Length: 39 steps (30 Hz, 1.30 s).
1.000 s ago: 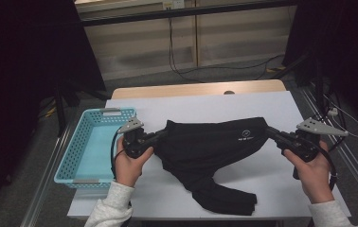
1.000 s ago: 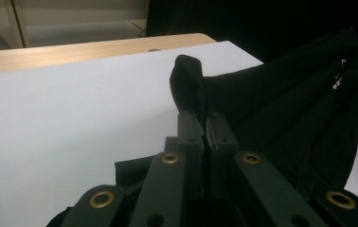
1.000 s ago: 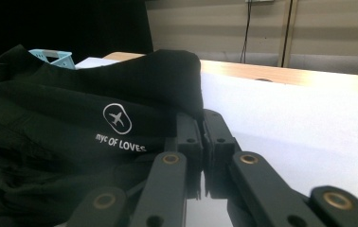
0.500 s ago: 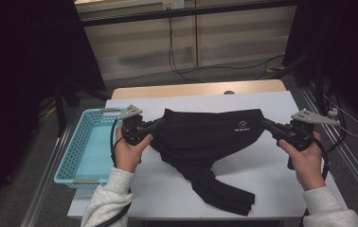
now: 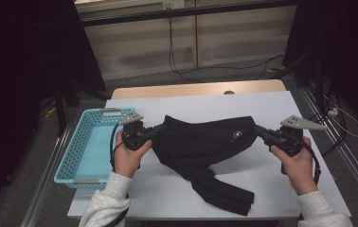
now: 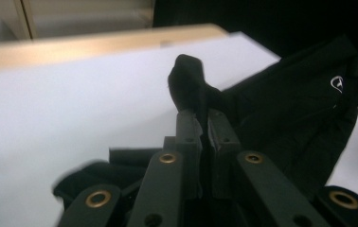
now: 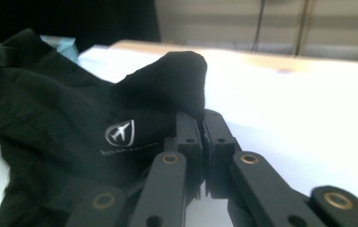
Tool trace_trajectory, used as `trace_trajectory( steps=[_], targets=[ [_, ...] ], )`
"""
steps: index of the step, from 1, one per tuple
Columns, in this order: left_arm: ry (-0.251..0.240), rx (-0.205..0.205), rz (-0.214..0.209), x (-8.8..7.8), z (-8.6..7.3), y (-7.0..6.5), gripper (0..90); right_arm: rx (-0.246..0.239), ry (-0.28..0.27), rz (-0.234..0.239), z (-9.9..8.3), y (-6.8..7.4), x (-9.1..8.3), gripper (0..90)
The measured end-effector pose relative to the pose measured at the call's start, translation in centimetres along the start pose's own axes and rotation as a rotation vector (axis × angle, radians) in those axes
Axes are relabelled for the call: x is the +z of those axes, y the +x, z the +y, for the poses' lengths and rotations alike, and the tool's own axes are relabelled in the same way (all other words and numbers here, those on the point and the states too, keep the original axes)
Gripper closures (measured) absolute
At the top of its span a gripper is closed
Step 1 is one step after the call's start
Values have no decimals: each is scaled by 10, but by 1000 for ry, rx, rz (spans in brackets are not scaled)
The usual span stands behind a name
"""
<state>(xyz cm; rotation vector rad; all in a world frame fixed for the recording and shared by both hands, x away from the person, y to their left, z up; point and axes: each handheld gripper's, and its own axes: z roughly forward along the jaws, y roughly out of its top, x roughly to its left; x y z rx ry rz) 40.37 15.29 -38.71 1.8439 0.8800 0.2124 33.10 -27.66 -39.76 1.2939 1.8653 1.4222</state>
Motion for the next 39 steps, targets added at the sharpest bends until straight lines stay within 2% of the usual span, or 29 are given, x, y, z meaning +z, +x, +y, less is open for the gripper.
trace_trajectory(
  steps=[2, 3, 4, 5, 6, 7, 8, 10, 13, 16, 18, 19, 22, 26, 28, 31, 36, 37, 38, 39],
  targets=[
    [38, 12, -6, 2, -16, -3, 844, -5, 32, 17, -14, 5, 1, 867],
    [51, 10, -5, 2, -23, -4, 840, -17, 65, 30, -28, 10, 2, 868],
    [65, 5, -1, 2, -30, -4, 840, -17, 65, 30, -28, 10, 2, 868],
    [77, -4, -4, 3, -36, -4, 839, -21, 91, 35, -41, 15, 2, 868],
    [97, -6, -3, 5, -41, -4, 839, -21, 91, 35, -41, 15, 2, 868],
    [120, -7, 1, 6, -44, -4, 817, -22, 120, 39, -50, 18, 3, 867],
    [122, -9, 3, 7, -46, -5, 817, -22, 120, 39, -50, 18, 3, 867],
    [120, -16, 6, 8, -48, -5, 763, -31, 137, 39, -53, 20, 4, 867],
    [109, -21, 15, 10, -47, -4, 686, -32, 130, 44, -53, 22, 4, 867],
    [74, -24, 19, 10, -43, -2, 592, -41, 125, 49, -51, 24, 3, 867],
    [61, -17, 23, 9, -38, 0, 572, -40, 121, 52, -50, 25, 4, 867],
    [47, -29, 23, 11, -34, 3, 527, -38, 117, 55, -49, 25, 4, 866],
    [30, -54, 38, 14, -31, 7, 517, -40, 113, 55, -48, 26, 3, 866],
    [59, -87, 55, 24, -34, 13, 503, -41, 112, 55, -47, 26, 3, 866],
    [68, -104, 66, 30, -38, 17, 467, -42, 112, 55, -47, 26, 3, 866],
    [88, -95, 84, 33, -41, 18, 483, -42, 114, 55, -48, 26, 2, 866],
    [112, -121, 71, 35, -44, 18, 583, -39, 110, 50, -47, 24, 1, 866],
    [122, -118, 73, 35, -44, 18, 687, -36, 108, 48, -47, 23, 0, 867],
    [129, -121, 61, 35, -43, 18, 687, -36, 108, 48, -47, 23, 0, 867],
    [126, -119, 52, 34, -42, 18, 779, -35, 104, 46, -47, 22, -1, 867]
  ],
)
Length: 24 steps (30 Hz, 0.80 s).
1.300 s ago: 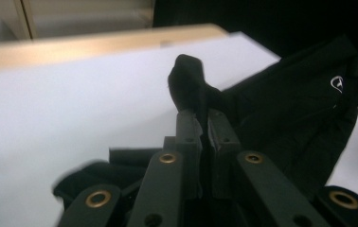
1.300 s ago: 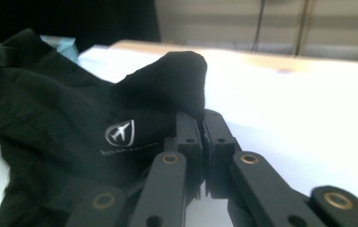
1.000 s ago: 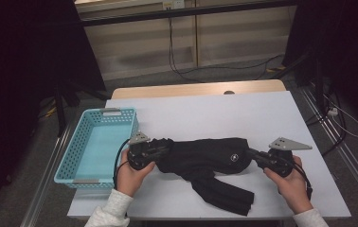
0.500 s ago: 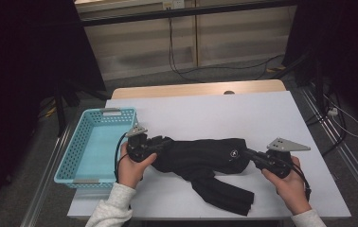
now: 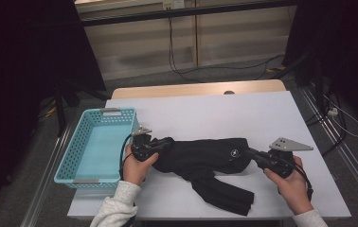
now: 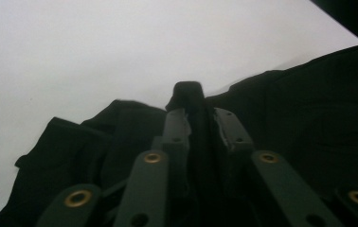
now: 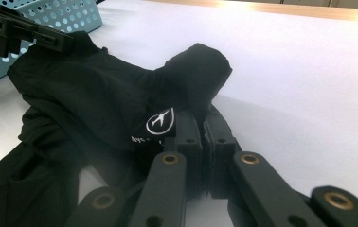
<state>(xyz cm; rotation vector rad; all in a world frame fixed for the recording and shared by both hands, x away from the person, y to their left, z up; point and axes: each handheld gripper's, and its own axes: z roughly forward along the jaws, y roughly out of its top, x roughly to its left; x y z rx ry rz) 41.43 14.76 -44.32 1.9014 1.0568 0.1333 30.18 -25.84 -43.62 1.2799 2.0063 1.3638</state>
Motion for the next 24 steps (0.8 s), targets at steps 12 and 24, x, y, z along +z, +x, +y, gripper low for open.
trace_trajectory(
  steps=[12, 24],
  targets=[
    [-100, 47, -48, -29, 28, -8, 861, 22, -63, -20, 11, -10, -15, 867],
    [-85, 95, -68, -38, 57, -15, 864, 17, -95, -38, 36, -20, -17, 868]
  ],
)
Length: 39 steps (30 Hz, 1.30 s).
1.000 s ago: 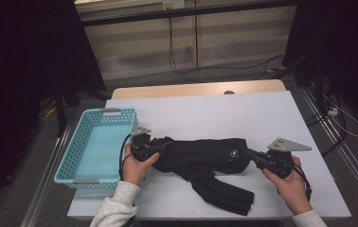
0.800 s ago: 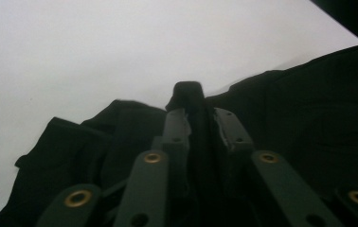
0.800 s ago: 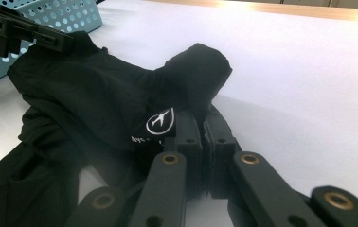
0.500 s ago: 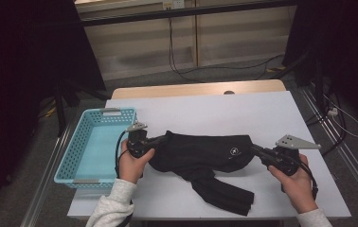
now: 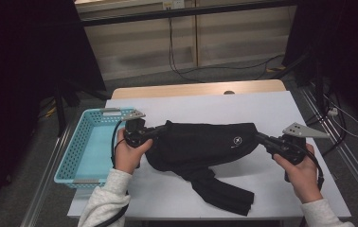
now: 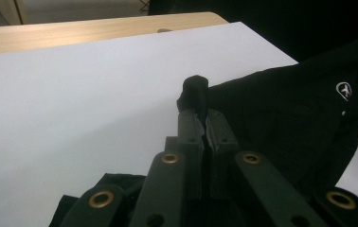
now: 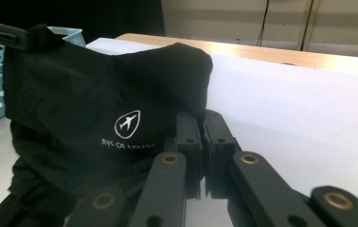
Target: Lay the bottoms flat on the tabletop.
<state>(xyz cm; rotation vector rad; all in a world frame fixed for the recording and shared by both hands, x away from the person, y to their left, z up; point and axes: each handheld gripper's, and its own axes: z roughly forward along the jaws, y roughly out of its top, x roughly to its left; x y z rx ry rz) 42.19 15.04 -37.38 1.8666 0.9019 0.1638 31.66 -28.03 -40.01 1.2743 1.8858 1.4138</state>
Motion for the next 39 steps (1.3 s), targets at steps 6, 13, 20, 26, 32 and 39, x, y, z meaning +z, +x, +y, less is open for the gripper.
trace_trajectory(
  steps=[6, 13, 20, 26, 32, 39],
  targets=[
    [-42, -9, 15, -7, 17, 4, 865, 18, -4, -21, 14, -12, 7, 869],
    [-91, 1, 41, -9, 32, 4, 865, 1, -43, -40, 39, -18, 7, 869],
    [-67, 2, 63, 1, 25, 7, 866, -10, -9, -42, 30, -18, 17, 868],
    [-51, -10, 77, 7, 18, 11, 866, -1, 25, -33, 16, -21, 25, 867],
    [-33, -15, 88, 16, 23, 19, 868, 7, 20, -35, 22, -28, 32, 868],
    [-93, -30, 147, 40, 64, 41, 871, -40, 66, -90, 53, -51, 68, 877]
  ],
)
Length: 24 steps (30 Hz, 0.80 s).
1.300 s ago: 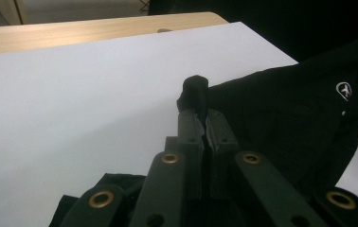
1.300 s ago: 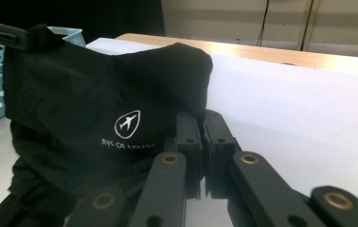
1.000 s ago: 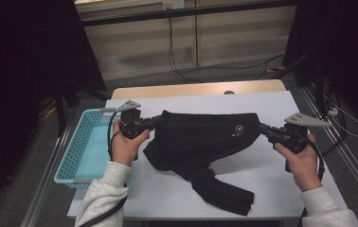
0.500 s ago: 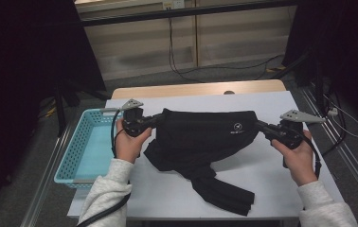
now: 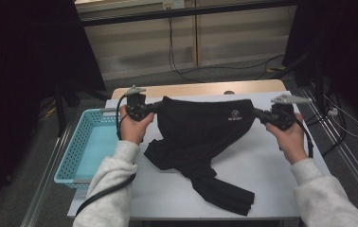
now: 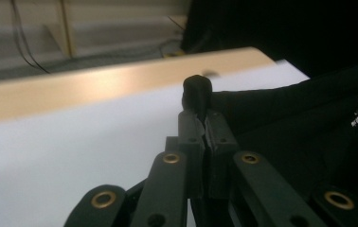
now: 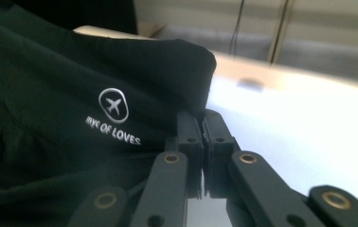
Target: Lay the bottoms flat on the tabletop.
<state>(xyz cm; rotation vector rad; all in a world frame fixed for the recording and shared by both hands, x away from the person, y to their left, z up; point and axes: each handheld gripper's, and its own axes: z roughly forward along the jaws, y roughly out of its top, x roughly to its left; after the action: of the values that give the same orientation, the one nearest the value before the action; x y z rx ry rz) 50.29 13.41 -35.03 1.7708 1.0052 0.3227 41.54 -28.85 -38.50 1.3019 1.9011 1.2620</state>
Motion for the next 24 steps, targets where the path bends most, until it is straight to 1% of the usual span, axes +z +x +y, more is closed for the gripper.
trace_trajectory(
  steps=[1, 2, 3, 4, 5, 6, 7, 8, 9, 10, 11, 13, 14, 15, 16, 18, 19, 20, 21, 22, 24],
  targets=[
    [-23, -7, 17, 7, 7, 1, 870, 17, -20, -28, 12, -5, 9, 876],
    [-50, -20, 32, 15, 13, 3, 864, 31, -45, -71, 25, -9, 17, 872],
    [-69, -17, 53, 22, 17, 3, 849, 57, -82, -94, 37, -13, 25, 842],
    [-73, -3, 72, 30, 19, 3, 765, 69, -92, -137, 47, -14, 33, 717],
    [-83, 4, 89, 37, 19, 3, 601, 71, -88, -187, 54, -15, 40, 598],
    [-81, 14, 98, 40, 17, 1, 481, 82, -91, -183, 57, -14, 45, 586],
    [-64, 13, 88, 43, 13, 0, 398, 55, -58, -169, 51, -6, 49, 559],
    [-41, -1, 70, 46, 8, -2, 330, 42, -37, -150, 45, -2, 49, 451],
    [-15, 3, 56, 48, 1, -4, 330, 42, -37, -150, 45, -2, 49, 451],
    [5, 4, 38, 48, -6, -7, 295, 25, -18, -125, 36, 2, 48, 458],
    [21, -1, 21, 48, -14, -10, 274, 15, -4, -112, 26, 6, 45, 446],
    [61, -3, -4, 44, -30, -15, 233, 3, 36, -85, 6, 15, 39, 396],
    [67, -6, -12, 41, -39, -18, 219, 1, 47, -65, -4, 21, 34, 387],
    [75, 4, -23, 37, -46, -21, 216, -10, 56, -54, -13, 26, 30, 377],
    [84, 8, -32, 33, -53, -24, 213, -26, 77, -41, -22, 32, 25, 350],
    [113, 18, -34, 26, -67, -29, 190, -53, 97, -24, -36, 44, 14, 322],
    [118, 16, -35, 23, -74, -31, 179, -63, 104, -15, -43, 50, 9, 316],
    [134, 26, -33, 19, -79, -33, 173, -59, 107, 2, -50, 54, 4, 306],
    [138, 32, -37, 16, -85, -35, 160, -53, 112, 28, -62, 62, -5, 276],
    [147, 35, -34, 13, -89, -37, 160, -53, 112, 28, -62, 62, -5, 276],
    [152, 58, -34, 7, -97, -41, 138, -62, 121, 34, -71, 70, -13, 262]
  ],
)
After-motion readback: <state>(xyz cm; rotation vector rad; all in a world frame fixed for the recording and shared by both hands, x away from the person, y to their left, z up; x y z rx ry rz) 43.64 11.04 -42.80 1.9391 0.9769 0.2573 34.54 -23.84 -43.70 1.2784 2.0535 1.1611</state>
